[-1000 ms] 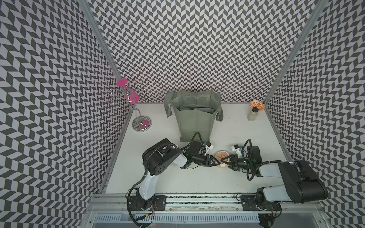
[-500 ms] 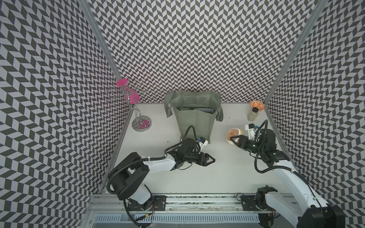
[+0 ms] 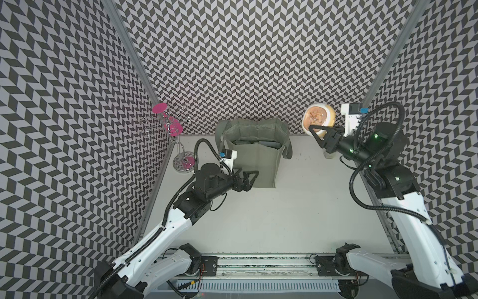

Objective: Put the alarm clock into the canvas bag
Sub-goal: Place the alarm at the canvas bag.

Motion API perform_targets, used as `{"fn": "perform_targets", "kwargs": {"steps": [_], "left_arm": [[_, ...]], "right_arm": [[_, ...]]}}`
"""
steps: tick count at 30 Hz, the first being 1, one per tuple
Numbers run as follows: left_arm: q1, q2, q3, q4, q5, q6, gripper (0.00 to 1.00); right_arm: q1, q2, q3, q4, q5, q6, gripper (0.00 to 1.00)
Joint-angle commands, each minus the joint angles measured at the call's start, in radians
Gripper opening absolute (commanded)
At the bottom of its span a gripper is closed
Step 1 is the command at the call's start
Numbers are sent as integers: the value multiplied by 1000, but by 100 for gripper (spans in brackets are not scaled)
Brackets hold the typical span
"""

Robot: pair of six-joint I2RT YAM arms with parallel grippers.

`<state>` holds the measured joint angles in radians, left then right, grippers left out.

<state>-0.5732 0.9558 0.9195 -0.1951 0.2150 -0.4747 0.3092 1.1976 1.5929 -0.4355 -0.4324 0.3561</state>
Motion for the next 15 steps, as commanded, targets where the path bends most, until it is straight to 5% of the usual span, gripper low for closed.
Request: {"fn": "perform_targets", "kwargs": {"steps": [1, 7, 15], "left_arm": [[85, -11, 81, -140, -61, 28, 99], [262, 95, 193, -214, 75, 74, 99], [284, 305, 343, -257, 89, 138, 99]], "right_arm": [[74, 132, 122, -25, 39, -123, 31], [118, 383, 321, -91, -14, -333, 31], [119, 658, 537, -240, -139, -651, 30]]}}
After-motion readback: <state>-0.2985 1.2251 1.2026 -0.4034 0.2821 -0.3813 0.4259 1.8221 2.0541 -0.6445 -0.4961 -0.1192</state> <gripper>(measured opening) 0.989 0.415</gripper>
